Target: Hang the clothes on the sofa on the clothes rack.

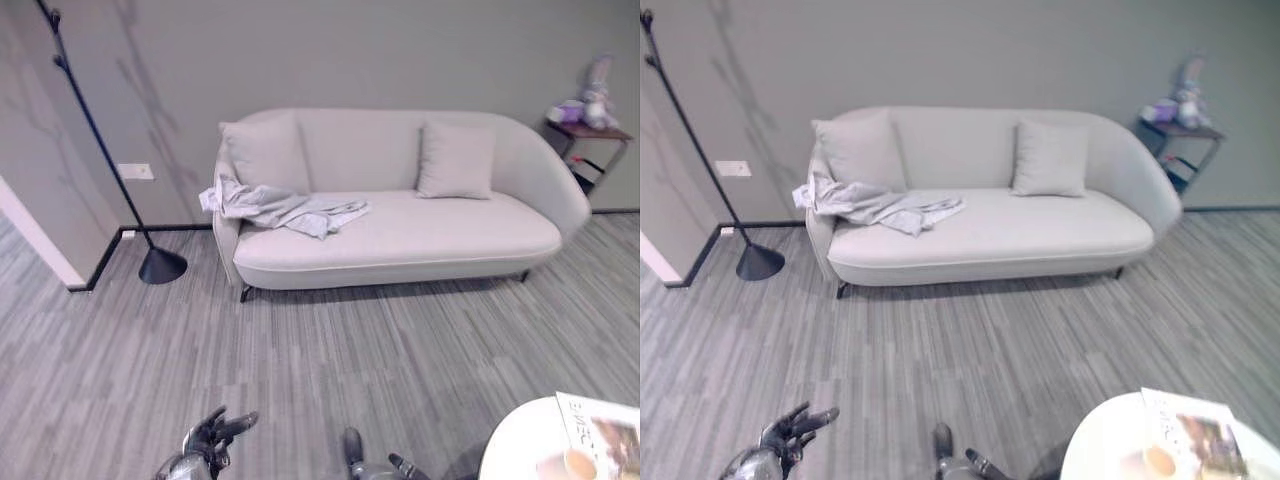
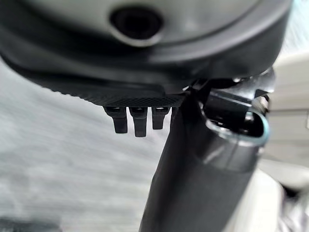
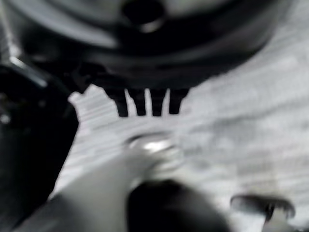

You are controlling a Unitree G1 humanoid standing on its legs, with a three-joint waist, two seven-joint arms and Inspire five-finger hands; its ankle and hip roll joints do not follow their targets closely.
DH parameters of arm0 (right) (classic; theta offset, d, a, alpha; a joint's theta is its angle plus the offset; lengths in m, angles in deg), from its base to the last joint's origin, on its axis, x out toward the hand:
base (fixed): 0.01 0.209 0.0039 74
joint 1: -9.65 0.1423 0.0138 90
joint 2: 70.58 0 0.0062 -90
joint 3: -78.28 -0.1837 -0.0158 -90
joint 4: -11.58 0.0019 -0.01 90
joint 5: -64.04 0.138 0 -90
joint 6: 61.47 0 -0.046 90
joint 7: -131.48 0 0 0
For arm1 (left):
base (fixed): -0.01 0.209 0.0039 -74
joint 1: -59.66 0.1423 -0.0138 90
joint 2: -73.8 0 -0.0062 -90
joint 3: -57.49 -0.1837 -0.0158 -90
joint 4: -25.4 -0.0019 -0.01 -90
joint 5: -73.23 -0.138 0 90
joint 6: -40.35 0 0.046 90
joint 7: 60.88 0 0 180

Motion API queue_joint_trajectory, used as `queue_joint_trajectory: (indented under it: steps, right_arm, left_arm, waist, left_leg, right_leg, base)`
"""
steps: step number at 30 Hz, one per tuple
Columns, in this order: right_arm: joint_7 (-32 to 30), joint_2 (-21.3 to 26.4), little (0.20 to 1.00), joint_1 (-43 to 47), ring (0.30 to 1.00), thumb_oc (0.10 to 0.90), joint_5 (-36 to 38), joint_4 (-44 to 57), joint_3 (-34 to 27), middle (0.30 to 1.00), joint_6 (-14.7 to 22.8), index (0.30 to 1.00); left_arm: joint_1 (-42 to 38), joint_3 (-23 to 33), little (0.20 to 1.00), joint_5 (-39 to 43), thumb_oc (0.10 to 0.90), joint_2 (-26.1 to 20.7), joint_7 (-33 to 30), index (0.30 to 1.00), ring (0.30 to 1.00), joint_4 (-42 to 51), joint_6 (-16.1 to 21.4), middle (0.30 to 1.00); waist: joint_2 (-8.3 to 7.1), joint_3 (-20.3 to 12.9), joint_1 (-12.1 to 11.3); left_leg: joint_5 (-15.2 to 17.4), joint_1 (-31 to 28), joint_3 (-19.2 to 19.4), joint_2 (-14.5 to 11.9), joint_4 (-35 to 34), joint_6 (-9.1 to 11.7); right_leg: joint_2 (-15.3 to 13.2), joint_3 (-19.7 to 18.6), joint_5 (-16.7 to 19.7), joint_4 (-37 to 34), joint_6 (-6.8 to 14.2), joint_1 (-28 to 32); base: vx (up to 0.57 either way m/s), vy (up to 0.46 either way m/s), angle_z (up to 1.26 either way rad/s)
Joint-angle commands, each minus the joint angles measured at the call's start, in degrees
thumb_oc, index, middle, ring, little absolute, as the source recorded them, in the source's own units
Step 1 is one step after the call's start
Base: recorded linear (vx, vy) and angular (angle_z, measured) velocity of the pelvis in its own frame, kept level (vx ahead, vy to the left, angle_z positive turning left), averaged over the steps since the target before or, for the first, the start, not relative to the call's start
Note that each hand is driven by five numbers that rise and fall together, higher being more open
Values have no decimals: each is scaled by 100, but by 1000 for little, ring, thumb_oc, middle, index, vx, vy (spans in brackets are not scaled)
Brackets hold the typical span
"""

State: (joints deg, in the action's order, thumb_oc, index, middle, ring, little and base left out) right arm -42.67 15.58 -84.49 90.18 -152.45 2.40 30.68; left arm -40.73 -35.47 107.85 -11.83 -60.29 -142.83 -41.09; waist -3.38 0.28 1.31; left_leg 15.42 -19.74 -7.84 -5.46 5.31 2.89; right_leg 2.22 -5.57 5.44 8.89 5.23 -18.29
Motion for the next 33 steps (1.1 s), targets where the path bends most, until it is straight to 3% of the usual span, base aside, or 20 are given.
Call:
queue_joint_trajectory:
  steps: [1, 2, 4, 5, 8, 11, 12, 13, 14, 15, 19, 22, 25, 27, 28, 29, 30, 31, 32, 33]
  right_arm:
    - [22, -28, 900, 297, 900, 800, -90, -263, -117, 900, 27, 900]
    - [-12, 32, 900, 334, 900, 800, -114, -312, -177, 900, 56, 900]
    - [-12, 33, 900, 334, 900, 800, -114, -312, -177, 900, 56, 900]
    - [-30, 88, 900, 374, 900, 800, -50, -289, -235, 900, 85, 900]
    - [-104, 164, 900, 492, 900, 800, -21, -208, -244, 900, 91, 900]
    - [-140, 244, 900, 583, 900, 800, -6, -99, -196, 900, 108, 900]
    - [-128, 278, 900, 592, 900, 800, -6, 72, -170, 900, 122, 900]
    - [-131, 277, 900, 596, 900, 800, -23, 136, -150, 900, 129, 900]
    - [-154, 247, 900, 581, 900, 800, -81, 225, -97, 900, 129, 900]
    - [-167, 173, 900, 546, 900, 800, -154, 210, -37, 900, 108, 900]
    - [-151, 35, 900, 436, 900, 800, -281, 102, 32, 900, 63, 900]
    - [-118, -47, 900, 351, 900, 800, -293, 1, -102, 900, 43, 900]
    - [-184, -107, 900, 334, 900, 800, -363, -149, -172, 900, 39, 900]
    - [-323, -100, 900, 403, 900, 800, -346, 26, -207, 900, 104, 900]
    - [-323, -100, 900, 403, 900, 800, -346, 26, -207, 900, 104, 900]
    - [-611, -26, 900, 498, 900, 800, -545, 593, -203, 900, 203, 900]
    - [-611, -25, 900, 498, 900, 800, -545, 593, -204, 900, 202, 900]
    - [-1032, 264, 900, 407, 900, 800, -1395, 2304, -96, 900, 170, 900]
    - [-1032, 266, 900, 404, 900, 800, -1396, 2308, -97, 900, 167, 900]
    - [-1103, 450, 900, 245, 900, 800, -1681, 3091, -142, 900, 152, 900]
  left_arm:
    - [249, 257, 900, 9, 800, 74, 46, 900, 900, -248, 102, 900]
    - [388, 352, 900, 57, 800, 201, 80, 900, 900, -384, 66, 900]
    - [388, 352, 900, 57, 800, 202, 80, 900, 900, -384, 66, 900]
    - [487, 444, 900, 164, 800, 221, 105, 900, 900, -447, 30, 900]
    - [546, 700, 900, 410, 800, 118, 40, 900, 900, -427, 27, 900]
    - [619, 878, 900, 583, 800, 62, -21, 900, 900, -355, 73, 900]
    - [677, 962, 900, 696, 800, 72, -42, 900, 900, -382, 66, 900]
    - [694, 975, 900, 723, 800, 92, -38, 900, 900, -399, 56, 900]
    - [726, 998, 900, 801, 800, 139, -39, 900, 900, -442, 33, 900]
    - [749, 1106, 900, 1058, 800, 198, -37, 900, 900, -483, 19, 900]
    - [789, 1208, 900, 1210, 800, 234, -78, 900, 900, -577, 33, 900]
    - [855, 1272, 900, 1090, 800, 166, -105, 900, 900, -748, 26, 900]
    - [841, 1061, 900, 606, 800, 55, -156, 900, 900, -710, 19, 900]
    - [763, 736, 900, 155, 800, -15, -203, 900, 900, -517, 33, 900]
    - [763, 736, 900, 155, 800, -15, -203, 900, 900, -517, 33, 900]
    - [710, 438, 900, -312, 800, -89, -263, 900, 900, -304, 1, 900]
    - [710, 438, 900, -312, 800, -88, -264, 900, 900, -304, 1, 900]
    - [755, 234, 900, -737, 800, -199, -349, 900, 900, 98, -23, 900]
    - [756, 234, 900, -737, 800, -198, -349, 900, 900, 99, -23, 900]
    - [807, 256, 900, -795, 800, -222, -332, 900, 900, 231, -29, 900]
  waist:
    - [-69, 190, -103]
    - [-92, 181, -145]
    - [-86, 177, -133]
    - [-157, 273, -193]
    - [-291, 368, -276]
    - [-334, 345, -334]
    - [-280, 294, -329]
    - [-239, 260, -336]
    - [-157, 281, -340]
    - [-105, 297, -383]
    - [-43, 238, -444]
    - [-46, 53, -441]
    - [-104, -77, -382]
    - [-76, -33, -351]
    - [-76, -33, -351]
    - [9, 110, -276]
    - [14, 101, -280]
    - [105, 302, -142]
    - [109, 292, -146]
    - [164, 354, -67]
  left_leg:
    - [-761, 741, -99, 875, -436, -565]
    - [-1011, 1211, 10, 940, 790, -416]
    - [-987, 1242, 0, 939, 839, -416]
    - [-1369, 1991, 134, 939, 2245, -344]
    - [-1446, 2656, 907, 494, 2954, -467]
    - [-1120, 2782, 1249, 482, 1892, -518]
    - [-1346, 2718, 1210, 509, 745, -399]
    - [-1600, 2741, 1166, 466, 256, -329]
    - [-2137, 2736, 1080, 381, -616, -201]
    - [-2264, 2949, 921, 308, -1031, -133]
    - [-2397, 3170, 802, 117, -1031, 7]
    - [-2492, 2990, 790, 234, -962, -66]
    - [-2299, 2822, 961, 467, -848, -252]
    - [-2123, 2627, 1097, 592, -910, -414]
    - [-2123, 2627, 1097, 592, -910, -414]
    - [-1945, 2410, 1213, 681, -934, -588]
    - [-1948, 2421, 1216, 675, -934, -587]
    - [-1706, 1989, 1416, 727, -1017, -750]
    - [-1709, 1999, 1421, 722, -1018, -749]
    - [-1650, 1894, 1419, 711, -1031, -749]
  right_leg:
    - [60, -185, -196, -589, -85, 1174]
    - [13, -53, -178, -836, -171, 1545]
    - [15, -40, -174, -843, -170, 1543]
    - [-17, 151, -180, -1058, -308, 1858]
    - [-139, 424, -284, -1306, -440, 2207]
    - [-337, 614, -442, -1378, -396, 2386]
    - [-375, 740, -595, -1383, -373, 2484]
    - [-358, 795, -667, -1384, -387, 2524]
    - [-315, 898, -831, -1375, -420, 2652]
    - [-304, 938, -1005, -1325, -443, 2811]
    - [-439, 850, -1262, -1258, -352, 3257]
    - [-699, 693, -1227, -1095, -201, 3380]
    - [-1002, 499, -719, -435, -13, 3086]
    - [-1058, 380, -371, 313, 54, 2750]
    - [-1058, 380, -371, 313, 54, 2750]
    - [-1147, 378, -20, 1138, 55, 2285]
    - [-1141, 374, -16, 1140, 53, 2271]
    - [-1230, 602, 206, 1997, -7, 1650]
    - [-1224, 598, 210, 1997, -8, 1637]
    - [-1021, 627, -91, 2078, -85, 1392]
  base:
    - [593, -308, 86]
    - [413, -212, 74]
    - [210, -134, 46]
    - [230, -207, 43]
    - [259, -197, 49]
    - [253, -5, 49]
    - [335, 97, 63]
    - [453, 129, 77]
    - [480, 154, 62]
    - [652, 243, 58]
    - [492, 226, -12]
    - [544, 338, -58]
    - [419, 318, -27]
    - [326, 261, -22]
    - [287, 297, -23]
    - [154, 184, -16]
    - [378, 404, -14]
    - [222, 219, -25]
    - [288, 264, -51]
    - [150, 74, -48]
